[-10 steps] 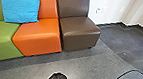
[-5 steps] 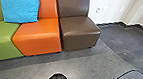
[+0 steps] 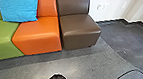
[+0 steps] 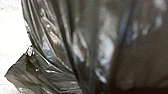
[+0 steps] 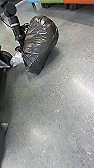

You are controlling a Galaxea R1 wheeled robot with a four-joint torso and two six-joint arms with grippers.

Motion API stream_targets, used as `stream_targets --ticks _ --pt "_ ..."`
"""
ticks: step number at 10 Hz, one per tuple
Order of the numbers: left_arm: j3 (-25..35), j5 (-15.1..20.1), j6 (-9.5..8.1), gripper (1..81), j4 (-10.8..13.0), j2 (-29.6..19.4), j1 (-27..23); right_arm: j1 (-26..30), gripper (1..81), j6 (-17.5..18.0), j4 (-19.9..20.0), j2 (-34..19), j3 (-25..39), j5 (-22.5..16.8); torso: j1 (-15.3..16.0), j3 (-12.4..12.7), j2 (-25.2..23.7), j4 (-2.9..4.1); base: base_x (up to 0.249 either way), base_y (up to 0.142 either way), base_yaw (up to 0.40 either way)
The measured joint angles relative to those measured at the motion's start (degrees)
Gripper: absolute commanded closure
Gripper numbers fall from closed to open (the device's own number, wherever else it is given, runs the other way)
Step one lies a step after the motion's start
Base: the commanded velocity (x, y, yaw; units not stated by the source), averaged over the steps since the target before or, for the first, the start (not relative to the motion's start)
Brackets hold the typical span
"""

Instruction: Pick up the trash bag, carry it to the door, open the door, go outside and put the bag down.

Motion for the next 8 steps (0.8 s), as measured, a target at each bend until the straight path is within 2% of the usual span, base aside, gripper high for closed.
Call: stream_targets --ticks 2,8 --pt "1.16 0.0 0.02 81.1 0.09 -0.28 0.05 -0.68 1.0 0.0 -0.02 0.2 0.06 0.39 -1.79 1.99 2.89 0.0 0.0 0.0 0.0" --pt "1.66 0.09 0.44 81.1 0.22 -0.61 1.21 -2.58 1.0 -0.02 0.0 -0.28 0.13 0.66 -9.22 13.68 14.34 0.0 0.0 0.0 0.0"
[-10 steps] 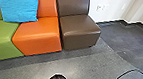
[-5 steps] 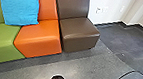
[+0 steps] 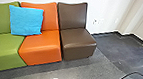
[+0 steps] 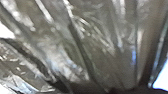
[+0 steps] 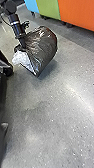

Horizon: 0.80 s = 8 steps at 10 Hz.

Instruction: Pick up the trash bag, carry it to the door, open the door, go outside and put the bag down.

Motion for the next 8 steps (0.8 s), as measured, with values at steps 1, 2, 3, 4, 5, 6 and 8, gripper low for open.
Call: stream_targets --ticks 1,2,3,4,5,6,8 --pt "0.0 0.11 0.41 81.1 0.01 0.0 0.33 -0.96 1.0 -0.02 0.0 0.01 -0.38 0.06 -1.29 1.99 1.97 0.0 0.0 0.0 0.0" --pt "0.0 0.09 1.84 81.1 0.01 -0.09 0.78 -1.74 1.0 -0.05 -0.05 0.12 -1.04 0.17 -2.56 3.95 3.89 0.0 0.0 0.0 0.0" --pt "-0.02 0.17 3.28 81.1 0.04 -0.27 1.44 -2.71 1.0 -0.2 -0.02 0.34 -1.56 0.59 -3.83 5.9 5.83 0.0 0.0 0.0 0.0" --pt "-0.09 0.2 4.94 81.1 0.09 -0.57 2.43 -3.84 1.0 -0.24 0.0 0.65 -1.99 1.22 -5.09 7.82 7.76 0.0 0.0 0.0 0.0" --pt "-0.11 0.2 6.58 81.1 0.15 -1.01 3.78 -5.4 1.0 -0.24 -0.02 1.02 -2.73 1.62 -6.38 9.75 9.72 0.0 0.0 0.0 0.0" --pt "-0.13 0.28 8.18 81.1 0.22 -1.4 5.22 -7.17 1.0 -0.26 -0.02 1.57 -3.5 2.18 -7.74 11.49 11.73 0.0 0.0 0.0 0.0" --pt "-0.16 0.28 10.93 81.1 0.23 -1.93 7.06 -9.44 1.0 -0.41 0.02 2.73 -3.88 4.0 -10.27 13.66 15.45 0.0 0.0 0.0 0.0"
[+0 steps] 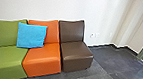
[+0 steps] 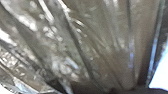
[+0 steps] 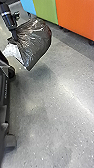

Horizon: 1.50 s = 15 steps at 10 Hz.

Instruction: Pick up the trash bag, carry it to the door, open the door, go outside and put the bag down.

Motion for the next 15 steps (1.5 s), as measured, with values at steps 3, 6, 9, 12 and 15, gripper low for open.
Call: stream_targets --ticks 3,6,9,12,15 --pt "0.13 -0.32 2.62 81.1 -0.01 1.16 1.11 -5.49 1.0 -0.69 0.06 2.96 -0.83 3.83 -3.48 0.7 5.44 0.0 0.0 0.0 0.0" --pt "-0.01 -0.48 3.06 81.1 0.0 0.57 1.72 -8.79 1.0 -2.1 0.11 3.18 -0.5 8.48 -7.3 0.7 11.36 0.0 0.0 0.0 0.0" --pt "0.0 -0.48 4.28 81.1 0.0 0.5 2.68 -12.13 1.0 -3.47 0.12 3.54 0.49 11.93 -10.78 2.84 16.89 0.0 0.0 0.0 0.0" --pt "0.0 -0.61 4.56 81.1 -0.01 0.37 3.19 -14.28 1.0 -4.05 0.12 3.82 0.46 13.46 -14.67 8.42 22.82 0.0 0.0 0.0 0.0" --pt "-0.06 -0.32 6.03 81.1 0.0 -0.55 5.27 -17.73 1.0 -5.68 0.15 4.28 -2.07 14.42 -18.43 13.66 28.44 0.0 0.0 0.0 0.0"
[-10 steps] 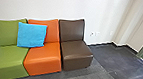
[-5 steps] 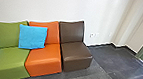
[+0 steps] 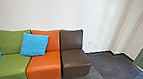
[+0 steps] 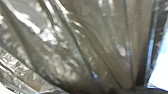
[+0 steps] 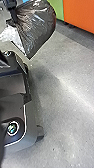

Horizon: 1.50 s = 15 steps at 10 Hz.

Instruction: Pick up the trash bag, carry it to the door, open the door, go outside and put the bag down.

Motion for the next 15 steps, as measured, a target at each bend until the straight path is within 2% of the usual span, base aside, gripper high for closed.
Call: stream_targets --ticks 2,4,6,9,10,11,13,15 --pt "-0.09 -0.21 1.52 81.1 0.0 -0.06 0.66 -1.76 1.0 -0.88 -0.04 0.8 -2.36 0.35 -1.99 1.25 2.97 0.0 0.0 0.0 0.0" --pt "-0.11 -0.18 4.08 81.1 0.13 -0.35 1.6 -2.8 1.0 -1.65 -0.23 2.26 -6.23 0.22 -4.46 1.42 6.8 0.0 0.0 0.0 0.0" --pt "-0.33 -0.32 5.6 81.1 1.21 -0.37 3.0 -4.92 1.0 -1.87 -0.85 4.22 -11.06 0.4 -7.04 1.44 10.79 0.0 0.0 0.0 0.0" --pt "-0.35 -0.51 6.02 81.1 4.27 -0.09 6.49 -7.66 1.0 -2.12 -1.72 10.73 -20.0 0.84 -11.06 1.44 16.98 0.0 0.0 0.0 0.0" --pt "-0.33 -0.52 6.29 81.1 4.52 0.16 7.25 -8.55 1.0 -2.15 -1.91 12.98 -22.27 1.73 -12.13 1.53 18.66 0.0 0.0 0.0 0.0" --pt "-0.33 -0.63 7.28 81.1 4.84 0.38 7.96 -10.36 1.0 -2.28 -2.21 15.57 -24.11 3.3 -12.98 2.14 20.06 0.0 0.0 0.0 0.0" --pt "-0.35 -1.45 7.69 81.1 5.18 1.21 9.65 -14.99 1.0 -2.29 -2.49 19.91 -25.16 5.6 -15.15 5.44 23.37 0.0 0.0 0.0 0.0" --pt "-0.35 -3.39 7.92 81.1 5.67 1.73 12.29 -16.88 1.0 -2.32 -3.06 22.54 -26.66 7.61 -17.68 9.29 27.15 0.0 0.0 0.0 0.0"
